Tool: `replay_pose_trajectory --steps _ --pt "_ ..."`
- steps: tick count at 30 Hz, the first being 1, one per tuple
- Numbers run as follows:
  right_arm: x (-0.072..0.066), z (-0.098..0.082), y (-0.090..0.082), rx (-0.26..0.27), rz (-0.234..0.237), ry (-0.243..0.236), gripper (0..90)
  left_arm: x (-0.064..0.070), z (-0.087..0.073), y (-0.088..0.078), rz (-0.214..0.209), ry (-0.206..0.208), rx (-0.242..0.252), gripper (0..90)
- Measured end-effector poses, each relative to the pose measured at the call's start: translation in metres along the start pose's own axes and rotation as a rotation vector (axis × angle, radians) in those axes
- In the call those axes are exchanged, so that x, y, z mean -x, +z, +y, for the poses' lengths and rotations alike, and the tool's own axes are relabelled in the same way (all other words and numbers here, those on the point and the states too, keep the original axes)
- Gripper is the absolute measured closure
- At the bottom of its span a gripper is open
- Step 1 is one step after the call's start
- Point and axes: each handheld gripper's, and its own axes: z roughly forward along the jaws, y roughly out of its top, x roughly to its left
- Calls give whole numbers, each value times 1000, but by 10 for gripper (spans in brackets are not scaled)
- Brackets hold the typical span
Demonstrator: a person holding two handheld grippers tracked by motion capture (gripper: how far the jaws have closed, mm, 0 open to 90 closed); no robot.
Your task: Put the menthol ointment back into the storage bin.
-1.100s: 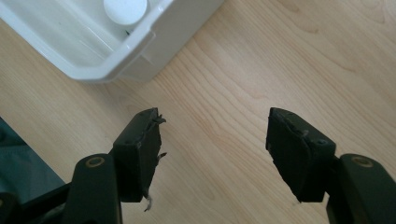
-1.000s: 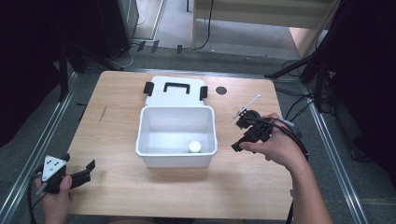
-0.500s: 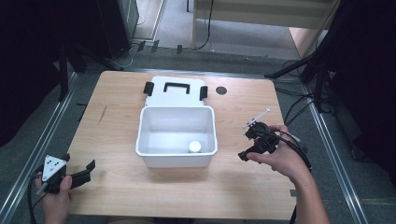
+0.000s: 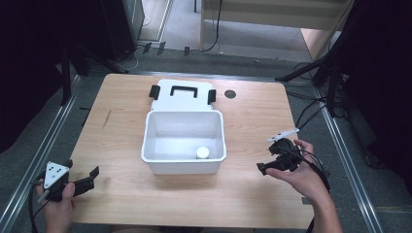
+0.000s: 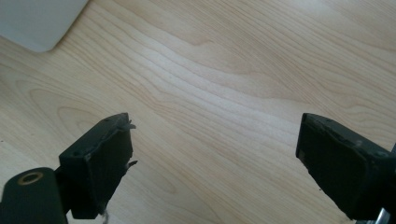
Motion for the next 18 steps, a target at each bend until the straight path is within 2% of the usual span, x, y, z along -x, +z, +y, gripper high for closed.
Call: replay_pose_trajectory --steps 18 --pt "26 -75 20 162 -55 137 71 1 0 0 5 3 1 78"
